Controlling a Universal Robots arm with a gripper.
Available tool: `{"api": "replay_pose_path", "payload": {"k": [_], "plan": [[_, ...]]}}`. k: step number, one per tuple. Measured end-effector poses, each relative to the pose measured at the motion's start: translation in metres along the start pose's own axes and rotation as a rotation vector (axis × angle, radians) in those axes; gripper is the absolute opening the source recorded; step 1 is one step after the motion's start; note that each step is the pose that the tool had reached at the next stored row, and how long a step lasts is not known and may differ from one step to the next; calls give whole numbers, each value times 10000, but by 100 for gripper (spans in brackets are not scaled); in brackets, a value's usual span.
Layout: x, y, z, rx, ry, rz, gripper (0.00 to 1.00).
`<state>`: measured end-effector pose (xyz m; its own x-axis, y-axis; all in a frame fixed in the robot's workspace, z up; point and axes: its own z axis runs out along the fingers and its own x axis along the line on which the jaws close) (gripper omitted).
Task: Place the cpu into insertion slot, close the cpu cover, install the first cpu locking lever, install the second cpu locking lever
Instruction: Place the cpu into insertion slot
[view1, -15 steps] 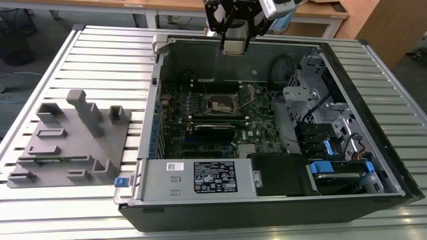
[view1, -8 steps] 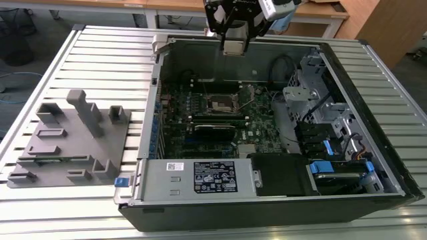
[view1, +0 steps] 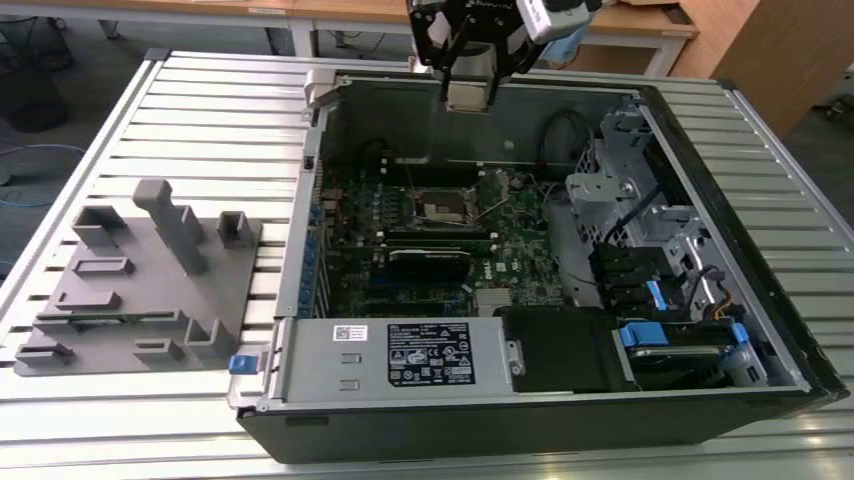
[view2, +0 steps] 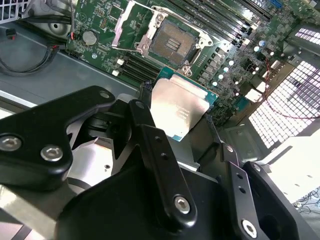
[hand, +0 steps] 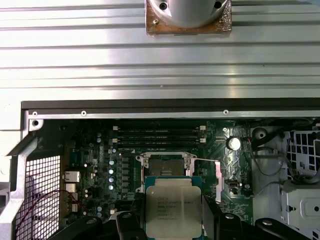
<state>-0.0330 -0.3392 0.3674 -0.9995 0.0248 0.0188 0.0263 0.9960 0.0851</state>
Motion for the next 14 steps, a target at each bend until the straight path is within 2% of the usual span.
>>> {"api": "replay_pose_path", "payload": {"k": [14], "plan": [[0, -2, 25, 0, 0, 1, 54]]}}
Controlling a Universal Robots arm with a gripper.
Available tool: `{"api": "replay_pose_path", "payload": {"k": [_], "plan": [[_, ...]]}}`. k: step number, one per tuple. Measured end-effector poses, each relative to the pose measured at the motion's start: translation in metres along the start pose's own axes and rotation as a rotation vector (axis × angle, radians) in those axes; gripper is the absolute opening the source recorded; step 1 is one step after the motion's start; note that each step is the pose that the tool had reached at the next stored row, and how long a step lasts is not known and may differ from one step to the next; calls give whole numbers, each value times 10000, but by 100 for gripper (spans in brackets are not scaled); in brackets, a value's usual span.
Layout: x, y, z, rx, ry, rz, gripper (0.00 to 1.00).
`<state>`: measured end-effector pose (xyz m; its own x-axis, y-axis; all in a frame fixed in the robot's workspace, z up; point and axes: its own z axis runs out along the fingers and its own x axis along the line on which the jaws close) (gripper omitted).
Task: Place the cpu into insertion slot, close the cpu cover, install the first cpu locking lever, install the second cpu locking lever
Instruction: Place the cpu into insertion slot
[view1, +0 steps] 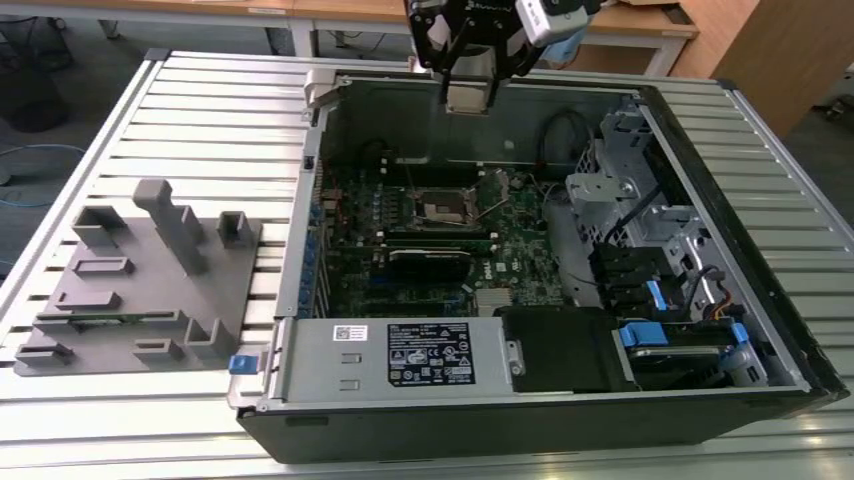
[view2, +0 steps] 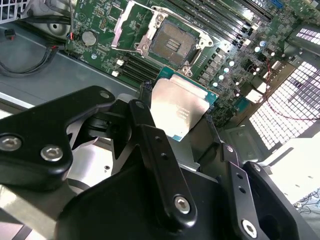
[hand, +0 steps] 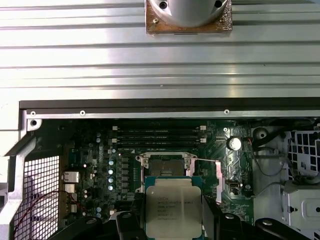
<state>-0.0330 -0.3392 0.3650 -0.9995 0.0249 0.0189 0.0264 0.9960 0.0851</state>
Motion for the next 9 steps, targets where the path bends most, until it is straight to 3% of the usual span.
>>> {"api": "replay_pose_path", "payload": {"k": [9], "plan": [[0, -1, 17, 2, -7, -1, 54]]}}
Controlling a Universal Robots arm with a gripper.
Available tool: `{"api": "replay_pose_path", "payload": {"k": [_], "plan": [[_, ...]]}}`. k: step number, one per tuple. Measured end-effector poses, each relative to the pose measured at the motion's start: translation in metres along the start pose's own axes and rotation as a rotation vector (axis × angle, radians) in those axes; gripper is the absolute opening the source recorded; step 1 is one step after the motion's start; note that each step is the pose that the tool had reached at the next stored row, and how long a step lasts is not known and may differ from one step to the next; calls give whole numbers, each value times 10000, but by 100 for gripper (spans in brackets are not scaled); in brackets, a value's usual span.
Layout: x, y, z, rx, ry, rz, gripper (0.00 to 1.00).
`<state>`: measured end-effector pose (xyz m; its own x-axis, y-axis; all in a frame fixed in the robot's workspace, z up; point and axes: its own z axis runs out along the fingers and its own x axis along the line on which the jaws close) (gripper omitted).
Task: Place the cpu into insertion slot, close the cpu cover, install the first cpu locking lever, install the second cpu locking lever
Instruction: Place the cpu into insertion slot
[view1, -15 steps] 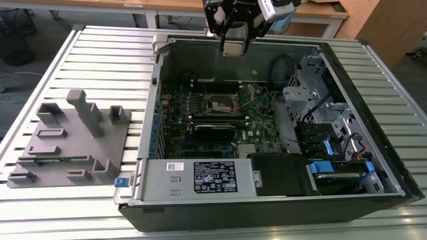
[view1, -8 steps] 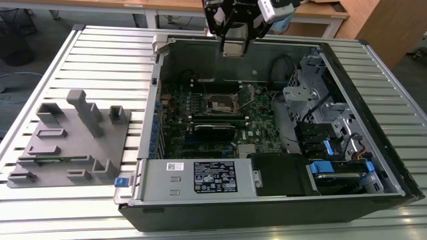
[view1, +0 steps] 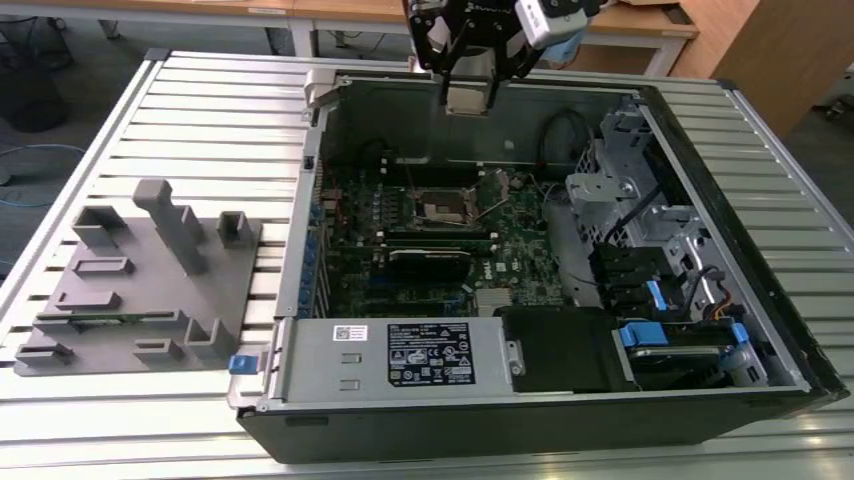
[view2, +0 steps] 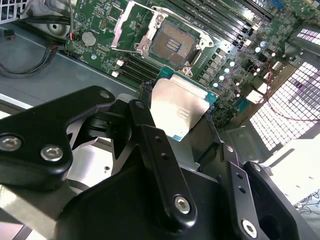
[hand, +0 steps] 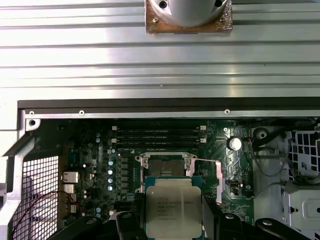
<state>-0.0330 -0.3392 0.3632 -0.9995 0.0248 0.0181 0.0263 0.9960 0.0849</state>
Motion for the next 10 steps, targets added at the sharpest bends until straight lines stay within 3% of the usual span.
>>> {"api": "replay_pose_path", "payload": {"k": [10], "plan": [[-1, -3, 42, -13, 0, 0, 54]]}}
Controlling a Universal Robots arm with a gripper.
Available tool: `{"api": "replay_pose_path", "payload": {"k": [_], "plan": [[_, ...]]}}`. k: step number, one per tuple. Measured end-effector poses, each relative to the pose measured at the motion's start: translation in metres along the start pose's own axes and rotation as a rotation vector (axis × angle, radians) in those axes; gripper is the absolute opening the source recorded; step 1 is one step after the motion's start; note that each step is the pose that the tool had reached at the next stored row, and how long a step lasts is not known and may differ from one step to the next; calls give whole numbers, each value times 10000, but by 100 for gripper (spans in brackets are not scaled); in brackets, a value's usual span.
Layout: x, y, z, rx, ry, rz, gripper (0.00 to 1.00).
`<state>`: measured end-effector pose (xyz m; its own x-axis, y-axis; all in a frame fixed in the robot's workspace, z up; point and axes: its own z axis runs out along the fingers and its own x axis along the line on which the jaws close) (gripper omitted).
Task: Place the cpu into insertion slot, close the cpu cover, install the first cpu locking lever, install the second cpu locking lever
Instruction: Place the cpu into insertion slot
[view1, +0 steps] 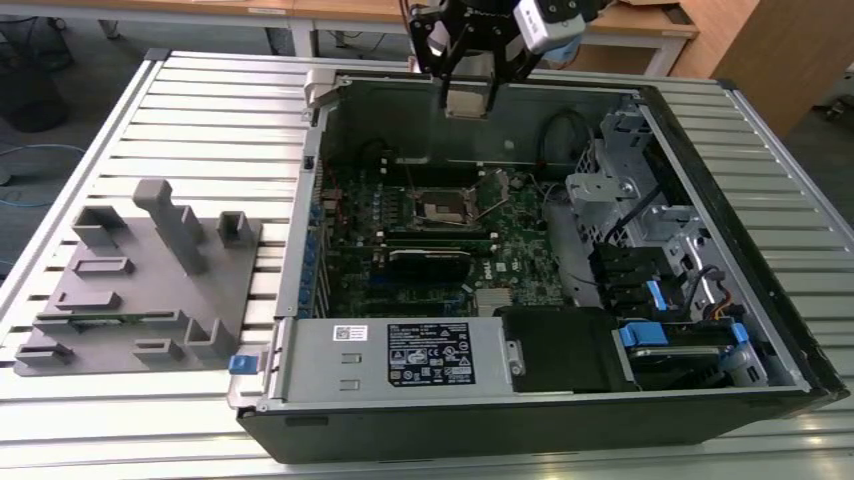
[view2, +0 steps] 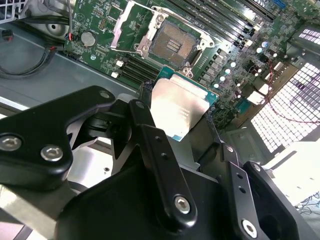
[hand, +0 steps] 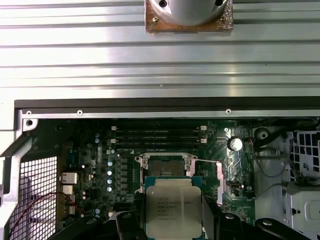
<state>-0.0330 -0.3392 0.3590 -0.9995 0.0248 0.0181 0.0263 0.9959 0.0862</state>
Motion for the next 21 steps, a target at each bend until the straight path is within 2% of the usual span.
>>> {"api": "replay_pose_path", "payload": {"k": [13, 14, 21], "plan": [[0, -3, 32, 2, 1, 0, 54], [-1, -5, 59, 1, 1, 0, 54], [-1, -7, 77, 1, 0, 0, 54]]}}
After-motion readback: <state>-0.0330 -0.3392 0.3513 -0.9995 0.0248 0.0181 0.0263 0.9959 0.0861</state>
